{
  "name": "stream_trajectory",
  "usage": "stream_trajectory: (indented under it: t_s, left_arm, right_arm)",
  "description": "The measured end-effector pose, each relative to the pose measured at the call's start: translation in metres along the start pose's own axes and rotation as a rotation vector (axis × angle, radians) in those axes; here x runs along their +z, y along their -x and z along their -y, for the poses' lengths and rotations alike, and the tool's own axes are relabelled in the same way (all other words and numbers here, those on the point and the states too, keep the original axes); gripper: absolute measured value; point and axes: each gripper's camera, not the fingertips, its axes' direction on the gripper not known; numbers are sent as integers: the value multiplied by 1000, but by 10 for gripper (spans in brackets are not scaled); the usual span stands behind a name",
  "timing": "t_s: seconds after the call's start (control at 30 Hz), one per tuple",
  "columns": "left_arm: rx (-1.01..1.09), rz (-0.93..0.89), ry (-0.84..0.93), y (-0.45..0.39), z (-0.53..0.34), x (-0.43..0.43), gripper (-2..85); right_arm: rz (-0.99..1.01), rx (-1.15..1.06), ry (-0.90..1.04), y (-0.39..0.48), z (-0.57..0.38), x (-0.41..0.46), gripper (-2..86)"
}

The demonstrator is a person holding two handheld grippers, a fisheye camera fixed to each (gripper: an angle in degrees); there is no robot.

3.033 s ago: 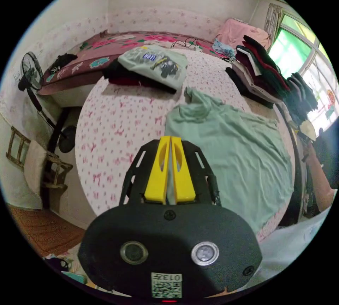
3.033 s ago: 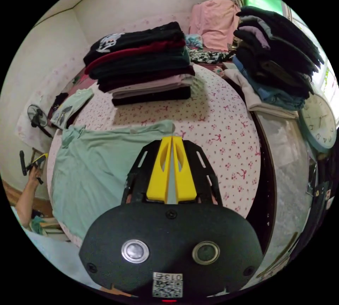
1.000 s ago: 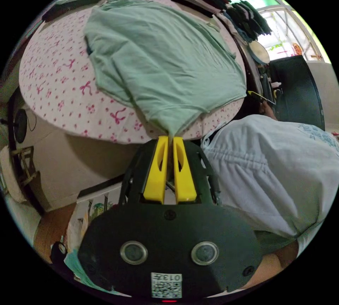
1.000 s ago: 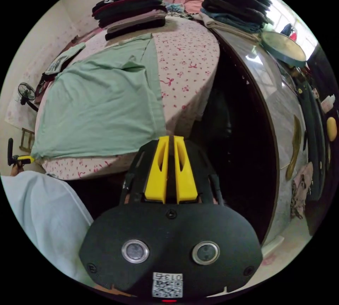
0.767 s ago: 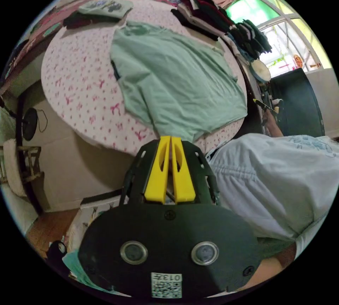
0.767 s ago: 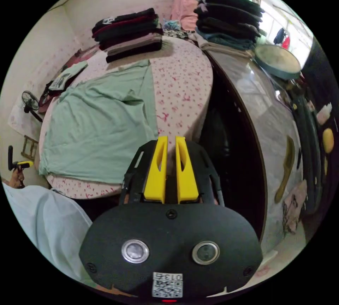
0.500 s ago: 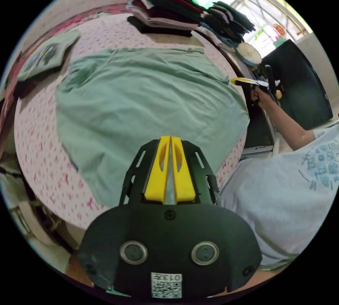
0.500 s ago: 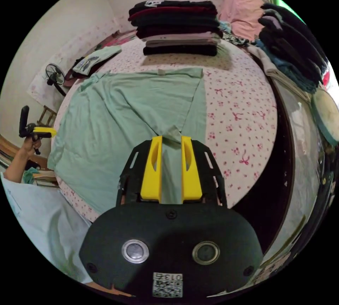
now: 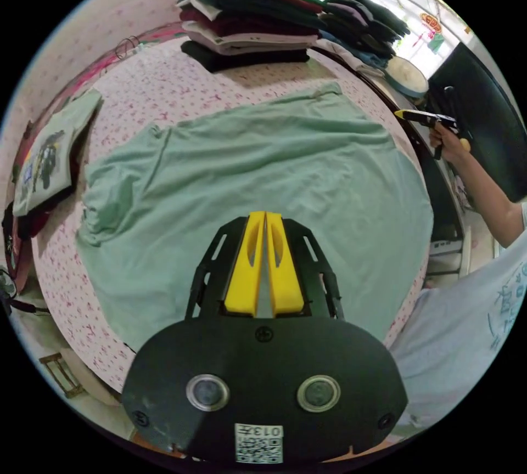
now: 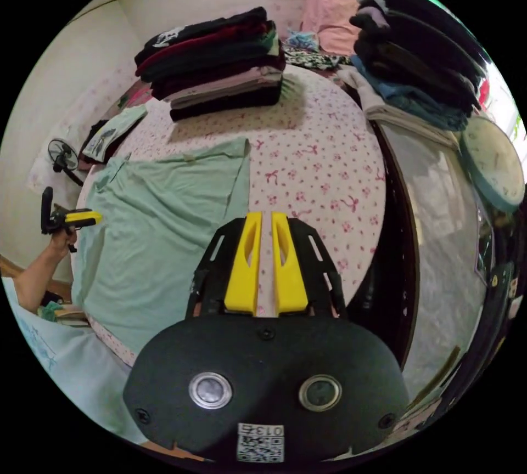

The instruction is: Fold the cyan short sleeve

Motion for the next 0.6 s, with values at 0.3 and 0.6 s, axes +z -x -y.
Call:
stream_trajectory:
  t_s: [0.3,0.6]
  left_arm:
    - [148,135,44,-8,102,61,66]
    - [296,163,60,-30,98,88,3]
  right_arm:
    - [-60,-159,157,44,95,93,59]
    - [-165,-334,137,69,120,81,13]
